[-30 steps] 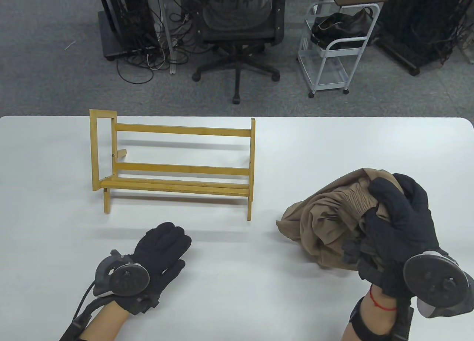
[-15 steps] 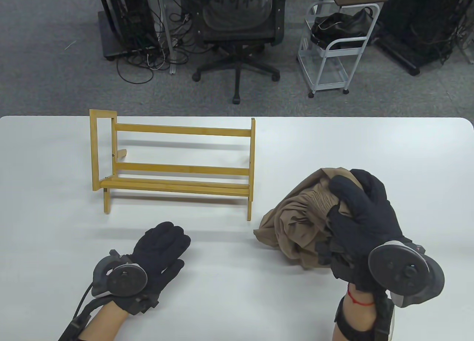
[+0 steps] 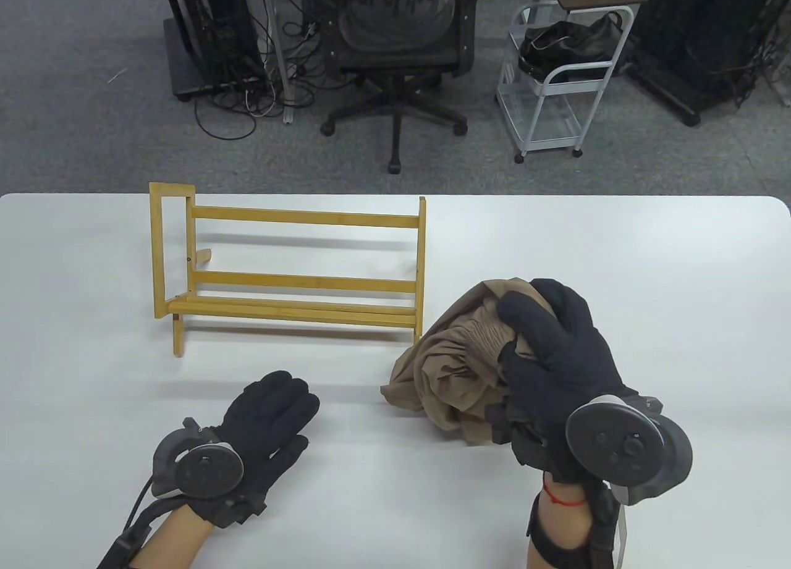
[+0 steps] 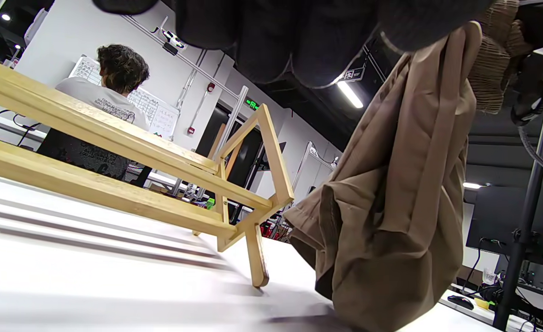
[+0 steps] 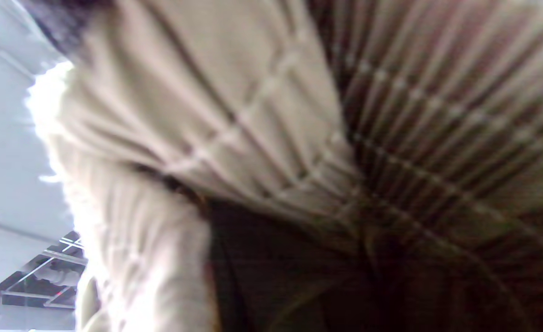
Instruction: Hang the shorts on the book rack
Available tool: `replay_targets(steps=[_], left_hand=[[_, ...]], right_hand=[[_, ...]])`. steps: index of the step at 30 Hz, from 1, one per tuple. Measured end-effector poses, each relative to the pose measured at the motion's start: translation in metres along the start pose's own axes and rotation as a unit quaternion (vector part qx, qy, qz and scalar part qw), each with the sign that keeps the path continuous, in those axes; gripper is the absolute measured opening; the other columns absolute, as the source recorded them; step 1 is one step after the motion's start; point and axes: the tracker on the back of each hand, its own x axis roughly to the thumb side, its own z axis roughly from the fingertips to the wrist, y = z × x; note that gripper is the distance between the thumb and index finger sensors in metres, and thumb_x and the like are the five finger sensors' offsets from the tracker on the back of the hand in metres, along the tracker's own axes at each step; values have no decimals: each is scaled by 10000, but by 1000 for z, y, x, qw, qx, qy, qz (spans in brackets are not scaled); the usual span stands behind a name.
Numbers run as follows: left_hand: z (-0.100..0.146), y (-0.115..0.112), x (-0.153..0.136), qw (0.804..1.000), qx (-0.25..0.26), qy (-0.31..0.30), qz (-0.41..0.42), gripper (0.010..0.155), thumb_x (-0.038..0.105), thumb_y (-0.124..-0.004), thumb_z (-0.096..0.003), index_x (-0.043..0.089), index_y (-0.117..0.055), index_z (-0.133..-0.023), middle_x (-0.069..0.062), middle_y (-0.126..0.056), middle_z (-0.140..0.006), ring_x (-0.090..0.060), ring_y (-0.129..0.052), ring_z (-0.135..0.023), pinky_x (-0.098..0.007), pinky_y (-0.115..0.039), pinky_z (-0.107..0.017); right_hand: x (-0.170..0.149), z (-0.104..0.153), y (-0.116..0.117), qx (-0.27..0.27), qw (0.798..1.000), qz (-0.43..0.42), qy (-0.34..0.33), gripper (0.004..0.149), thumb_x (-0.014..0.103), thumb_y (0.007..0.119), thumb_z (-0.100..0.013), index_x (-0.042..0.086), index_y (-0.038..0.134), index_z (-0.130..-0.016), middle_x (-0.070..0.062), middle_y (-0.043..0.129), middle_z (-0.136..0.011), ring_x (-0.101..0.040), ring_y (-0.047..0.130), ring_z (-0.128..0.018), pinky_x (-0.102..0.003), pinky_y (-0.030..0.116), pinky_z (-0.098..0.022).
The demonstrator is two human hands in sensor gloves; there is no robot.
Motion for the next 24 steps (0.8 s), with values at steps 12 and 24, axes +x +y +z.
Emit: replay_targets(steps=[12,24], left_hand=[[0,0,2,1000,2,-6,8,584,484,-671,-476,243,-726,-1005,-61,-681,-1099,-410,-584,-1048,-654,-515,-676],[0,1,4,1000,6,-8,15,586,484,-671,-476,244,-722,-1008,-60,-676,-1101,-408,-582,-1050,-653,-514,-677]], right_hand=[[27,7,17,21,1000,-3,-17,366,318,962,-418,446,854,-743,-5,829,-932,-216,1005,-640,-307,930,-469],[53,11,37,43,999,-6,-25,367,322,958,-421,448,850,-748,-4,824,-938,-214,1003,-645,-305,928,-473]])
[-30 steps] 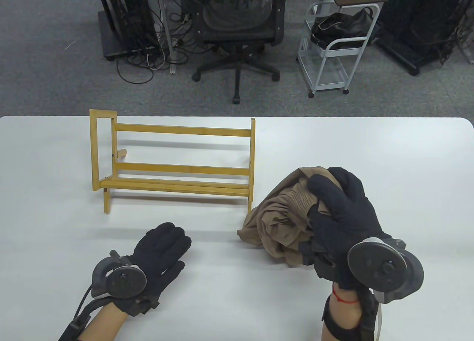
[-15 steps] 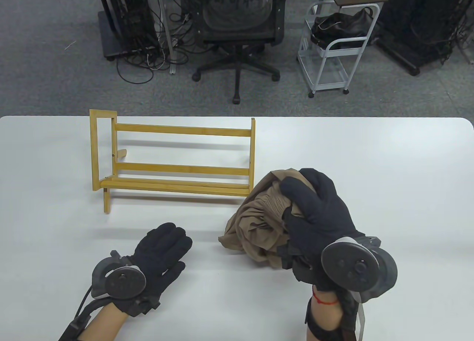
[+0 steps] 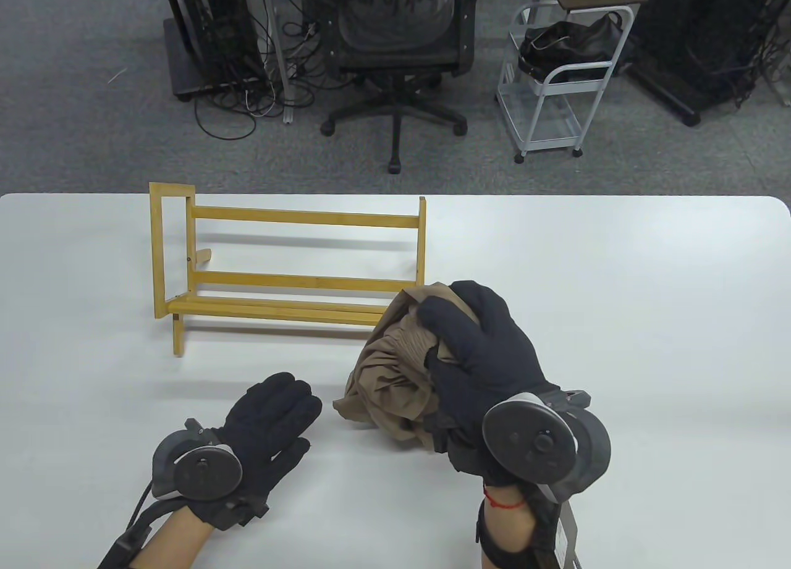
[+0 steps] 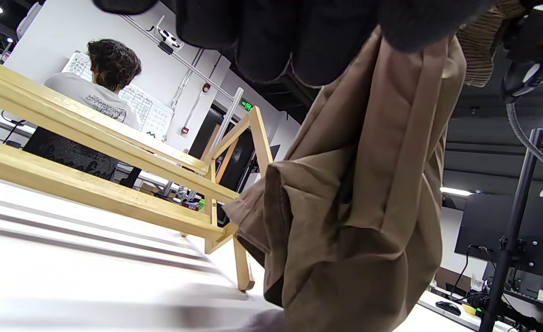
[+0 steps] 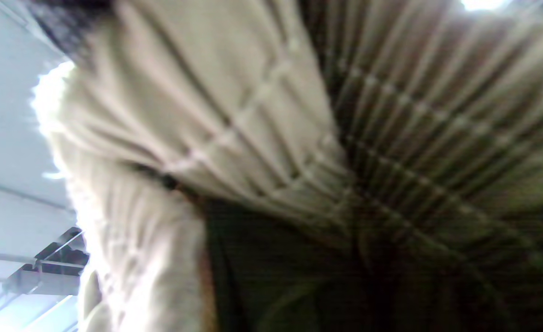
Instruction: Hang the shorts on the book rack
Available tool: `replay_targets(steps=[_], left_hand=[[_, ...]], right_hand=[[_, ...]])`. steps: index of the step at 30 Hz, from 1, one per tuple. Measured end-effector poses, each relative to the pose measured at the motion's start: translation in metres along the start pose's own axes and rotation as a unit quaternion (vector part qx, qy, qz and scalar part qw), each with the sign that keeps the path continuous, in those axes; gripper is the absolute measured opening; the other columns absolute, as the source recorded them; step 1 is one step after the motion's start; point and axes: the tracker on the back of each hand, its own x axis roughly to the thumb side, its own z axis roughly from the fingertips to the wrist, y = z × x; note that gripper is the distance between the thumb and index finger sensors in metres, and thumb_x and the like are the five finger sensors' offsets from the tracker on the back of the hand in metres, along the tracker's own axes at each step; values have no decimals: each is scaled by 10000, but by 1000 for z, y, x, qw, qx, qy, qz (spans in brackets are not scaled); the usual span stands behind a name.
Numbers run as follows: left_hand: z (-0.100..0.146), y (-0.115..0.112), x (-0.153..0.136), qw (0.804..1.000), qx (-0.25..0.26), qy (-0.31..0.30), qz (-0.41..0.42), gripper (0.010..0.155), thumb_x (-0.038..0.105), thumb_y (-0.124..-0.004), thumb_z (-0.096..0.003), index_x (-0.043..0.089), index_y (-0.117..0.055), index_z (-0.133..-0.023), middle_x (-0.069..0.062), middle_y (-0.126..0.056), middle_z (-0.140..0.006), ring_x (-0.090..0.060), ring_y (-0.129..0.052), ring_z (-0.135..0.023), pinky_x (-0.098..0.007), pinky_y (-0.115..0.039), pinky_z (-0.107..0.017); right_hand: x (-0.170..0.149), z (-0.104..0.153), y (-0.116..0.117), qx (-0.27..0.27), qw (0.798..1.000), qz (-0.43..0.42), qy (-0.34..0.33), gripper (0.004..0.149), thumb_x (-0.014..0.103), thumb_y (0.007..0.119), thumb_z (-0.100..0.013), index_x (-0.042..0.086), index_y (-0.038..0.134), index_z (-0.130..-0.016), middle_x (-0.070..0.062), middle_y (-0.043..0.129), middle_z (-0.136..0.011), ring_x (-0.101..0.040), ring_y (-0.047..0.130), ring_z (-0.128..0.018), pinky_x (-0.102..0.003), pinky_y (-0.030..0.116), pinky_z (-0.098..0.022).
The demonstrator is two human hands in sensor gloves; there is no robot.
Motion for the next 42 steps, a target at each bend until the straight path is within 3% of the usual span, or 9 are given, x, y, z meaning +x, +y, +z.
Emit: replay_targets(steps=[11,21,31,35,42], left_hand=[[0,0,0,1000,0,11,8,605,497,-685,-474,258,-678,-1030,-57,-644,-1117,-404,-563,-1058,-653,-507,-680],[-7,11,12,997,16,13,71,854,573,-782,-451,231,-368,-1116,-92,-434,-1194,-428,-401,-1114,-685,-446,-701],[-47,15,29,995,6,-11,97,1081,594,-866,-417,156,-136,-1084,-156,-257,-1184,-471,-337,-1112,-666,-460,-716],[-73,18,34,994,-1,-15,106,1192,621,-887,-397,238,46,-1031,-134,-59,-1168,-467,-159,-1124,-685,-323,-750],[-112,33,55,992,48,-41,112,1232,662,-918,-350,326,48,-1037,-79,-104,-1199,-429,-142,-1153,-683,-298,-769]], right_hand=[[8,7,12,19,1000,-17,-8,370,330,951,-428,452,841,-758,-3,812,-949,-207,1000,-655,-299,928,-480],[2,10,10,27,999,-43,-4,373,332,950,-427,451,839,-763,-2,810,-951,-208,1000,-657,-299,927,-480],[4,14,10,40,997,-65,-10,378,336,946,-432,453,830,-772,-2,803,-957,-206,995,-665,-297,924,-485],[7,17,9,42,997,-69,-22,377,336,945,-432,453,831,-772,-2,803,-958,-208,994,-666,-297,924,-486],[9,17,14,65,993,-90,-26,382,341,941,-437,459,821,-780,4,794,-967,-202,989,-679,-294,921,-495]])
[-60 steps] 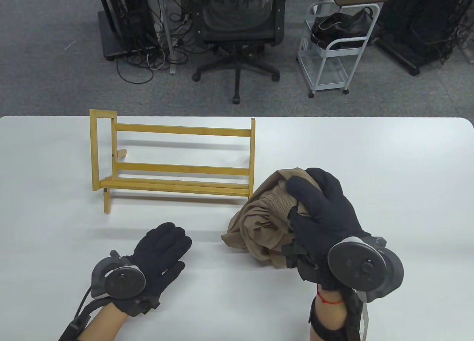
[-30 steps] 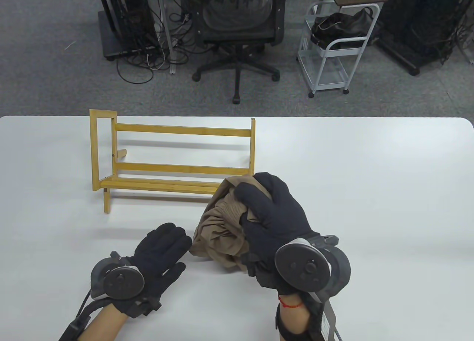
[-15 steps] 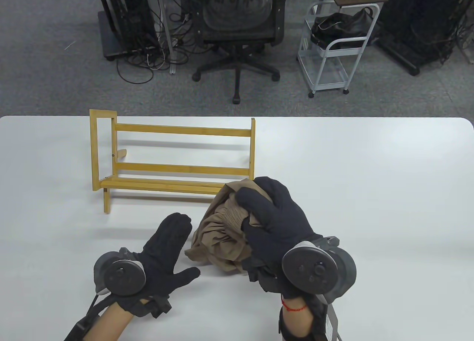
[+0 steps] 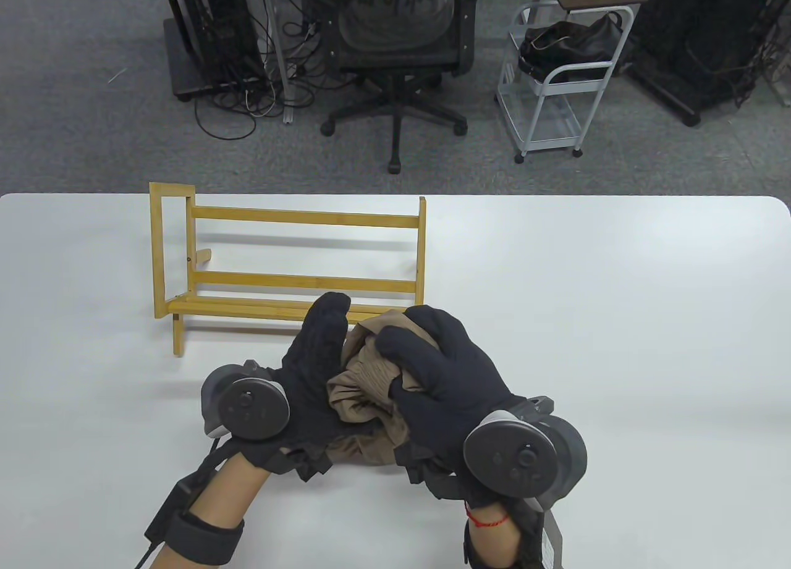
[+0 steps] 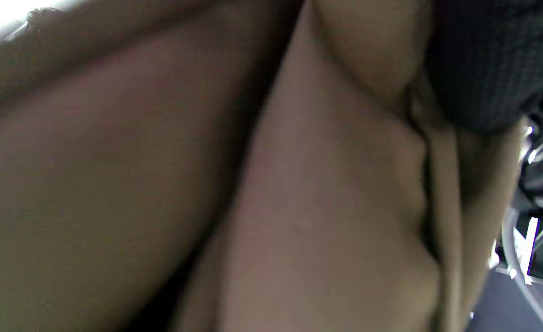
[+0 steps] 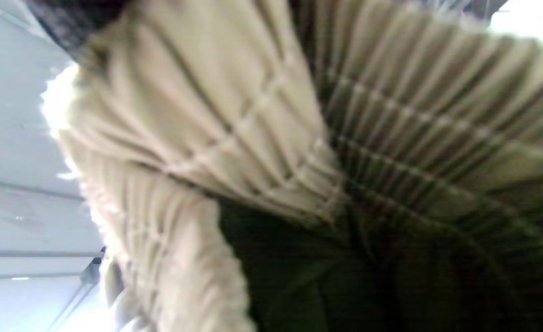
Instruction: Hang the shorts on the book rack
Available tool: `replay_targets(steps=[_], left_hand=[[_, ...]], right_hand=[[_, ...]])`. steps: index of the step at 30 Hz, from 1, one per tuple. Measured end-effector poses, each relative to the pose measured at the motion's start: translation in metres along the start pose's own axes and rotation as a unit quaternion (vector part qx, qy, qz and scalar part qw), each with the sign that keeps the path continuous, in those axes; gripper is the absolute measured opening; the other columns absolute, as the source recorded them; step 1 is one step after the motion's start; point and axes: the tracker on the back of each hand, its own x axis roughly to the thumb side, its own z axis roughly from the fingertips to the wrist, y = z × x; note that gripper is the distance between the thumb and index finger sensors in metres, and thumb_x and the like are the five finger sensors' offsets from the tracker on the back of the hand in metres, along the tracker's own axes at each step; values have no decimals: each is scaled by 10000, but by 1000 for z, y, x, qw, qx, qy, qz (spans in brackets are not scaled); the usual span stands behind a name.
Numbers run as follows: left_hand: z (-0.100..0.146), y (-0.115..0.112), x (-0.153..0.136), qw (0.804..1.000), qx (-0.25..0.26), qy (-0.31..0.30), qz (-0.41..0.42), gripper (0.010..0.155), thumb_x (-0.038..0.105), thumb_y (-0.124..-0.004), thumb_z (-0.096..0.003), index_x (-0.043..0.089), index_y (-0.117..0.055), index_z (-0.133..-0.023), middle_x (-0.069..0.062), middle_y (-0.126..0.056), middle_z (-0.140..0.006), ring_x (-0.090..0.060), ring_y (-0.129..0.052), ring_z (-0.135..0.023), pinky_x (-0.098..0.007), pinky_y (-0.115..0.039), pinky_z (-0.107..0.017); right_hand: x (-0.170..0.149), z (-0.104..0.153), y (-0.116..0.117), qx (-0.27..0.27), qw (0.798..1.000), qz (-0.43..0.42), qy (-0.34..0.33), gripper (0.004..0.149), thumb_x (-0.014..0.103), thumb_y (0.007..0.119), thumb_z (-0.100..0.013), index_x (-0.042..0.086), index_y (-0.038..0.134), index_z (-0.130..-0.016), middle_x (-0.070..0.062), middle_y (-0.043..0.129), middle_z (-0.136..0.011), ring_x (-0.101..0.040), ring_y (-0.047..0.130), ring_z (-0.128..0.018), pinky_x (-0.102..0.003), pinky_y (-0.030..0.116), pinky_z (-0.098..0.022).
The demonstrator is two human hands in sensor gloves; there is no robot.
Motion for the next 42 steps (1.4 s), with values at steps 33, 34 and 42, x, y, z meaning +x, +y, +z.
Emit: replay_targets(steps=[33,34,42], left_hand=[[-10,12,-8,985,159,33,57,528,466,-938,-418,265,-789,-883,10,-974,-773,-263,-1030,-641,-513,-816,-482],[-9,13,-9,985,158,34,55,525,468,-937,-420,267,-791,-883,9,-975,-774,-266,-1029,-644,-515,-815,-483],[-6,22,-15,986,157,40,38,518,476,-940,-415,275,-806,-873,14,-982,-769,-265,-1030,-644,-514,-816,-486]], right_hand=[[-9,0,32,35,997,56,-27,477,442,880,-432,479,755,-891,-17,699,-1095,-296,864,-881,-455,784,-641],[-9,0,32,34,997,60,-27,479,443,879,-430,475,757,-892,-14,699,-1097,-298,862,-885,-459,782,-643],[-9,1,23,18,997,64,-33,523,457,873,-425,444,733,-929,-8,711,-1099,-303,838,-926,-497,747,-677]])
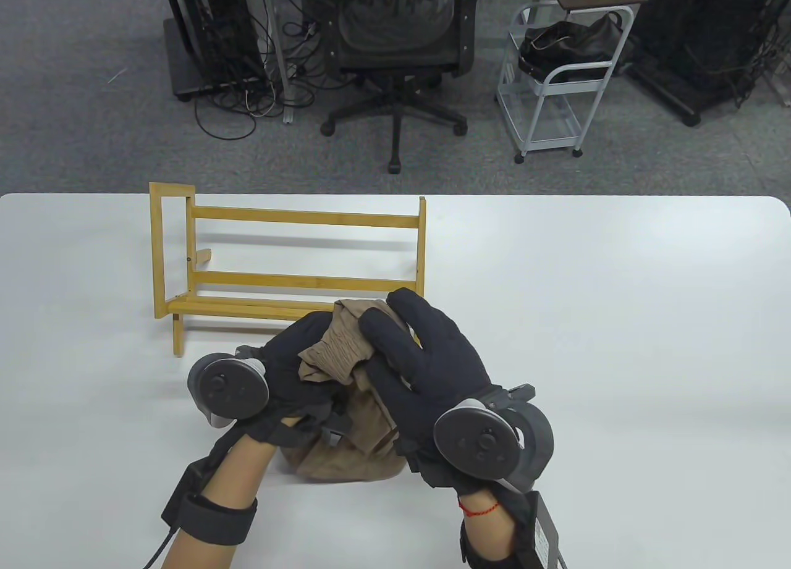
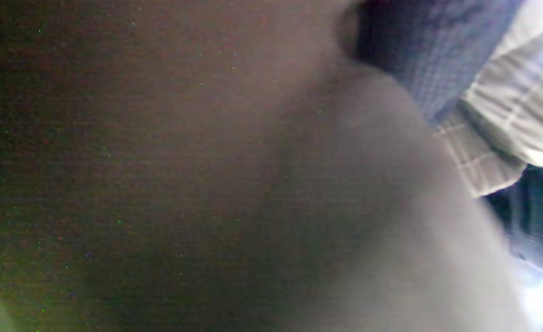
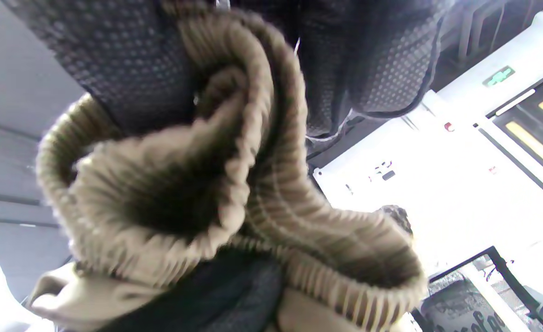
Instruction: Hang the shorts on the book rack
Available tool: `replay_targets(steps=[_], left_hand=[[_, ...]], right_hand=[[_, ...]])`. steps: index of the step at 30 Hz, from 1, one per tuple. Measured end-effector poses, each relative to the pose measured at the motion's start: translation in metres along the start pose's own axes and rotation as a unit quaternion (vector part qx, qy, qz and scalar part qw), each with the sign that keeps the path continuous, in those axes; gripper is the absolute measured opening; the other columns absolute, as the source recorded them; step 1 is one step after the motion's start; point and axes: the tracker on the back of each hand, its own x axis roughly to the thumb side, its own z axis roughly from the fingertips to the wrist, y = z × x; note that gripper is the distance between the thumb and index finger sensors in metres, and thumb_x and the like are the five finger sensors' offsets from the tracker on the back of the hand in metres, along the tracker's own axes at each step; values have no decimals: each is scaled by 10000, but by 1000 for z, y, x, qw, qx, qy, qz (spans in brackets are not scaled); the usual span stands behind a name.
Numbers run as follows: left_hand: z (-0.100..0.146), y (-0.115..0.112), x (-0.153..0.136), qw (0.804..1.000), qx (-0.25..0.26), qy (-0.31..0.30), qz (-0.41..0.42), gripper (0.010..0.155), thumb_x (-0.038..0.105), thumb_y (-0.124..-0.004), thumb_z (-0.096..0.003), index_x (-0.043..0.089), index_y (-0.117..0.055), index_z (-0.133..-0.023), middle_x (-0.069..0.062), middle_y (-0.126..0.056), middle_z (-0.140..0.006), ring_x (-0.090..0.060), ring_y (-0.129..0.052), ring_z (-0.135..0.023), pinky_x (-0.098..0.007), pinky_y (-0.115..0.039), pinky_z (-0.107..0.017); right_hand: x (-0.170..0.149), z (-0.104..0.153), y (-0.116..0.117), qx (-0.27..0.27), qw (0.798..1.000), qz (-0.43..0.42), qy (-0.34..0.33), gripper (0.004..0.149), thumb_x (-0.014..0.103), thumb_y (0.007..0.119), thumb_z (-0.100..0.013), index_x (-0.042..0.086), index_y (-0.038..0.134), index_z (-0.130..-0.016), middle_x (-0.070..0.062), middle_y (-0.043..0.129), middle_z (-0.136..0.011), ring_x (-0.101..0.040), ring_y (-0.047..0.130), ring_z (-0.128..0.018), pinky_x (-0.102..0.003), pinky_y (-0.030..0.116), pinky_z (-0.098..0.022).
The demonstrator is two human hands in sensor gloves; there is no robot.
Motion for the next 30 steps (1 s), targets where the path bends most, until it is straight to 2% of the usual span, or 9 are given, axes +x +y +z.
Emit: replay_targets(steps=[7,11,22,30], left_hand=[[-1,9,-6,1000,12,15,16,522,480,-939,-417,275,-803,-877,13,-979,-774,-267,-1025,-651,-514,-811,-494],[-1,15,-7,1000,15,17,6,529,484,-940,-415,279,-800,-882,16,-977,-781,-267,-1022,-660,-515,-809,-499],[-2,29,-9,999,28,22,-5,528,484,-942,-415,280,-803,-882,15,-978,-784,-268,-1022,-662,-515,-808,-500],[-1,43,-13,998,47,31,-9,530,485,-942,-416,282,-802,-885,14,-976,-789,-271,-1019,-667,-516,-806,-504]], right_hand=[[-3,0,-16,-28,1000,10,1,528,449,863,-431,404,732,-941,4,737,-1085,-298,820,-959,-488,715,-712],[-12,4,-17,-22,999,35,7,523,452,840,-442,372,734,-948,2,740,-1087,-308,799,-981,-491,687,-727],[-59,33,-14,-9,988,155,19,520,460,826,-441,372,732,-945,10,739,-1087,-306,765,-1007,-493,668,-738],[-88,55,-10,11,979,199,33,509,469,816,-441,375,739,-935,25,743,-1081,-302,767,-1006,-496,665,-741]])
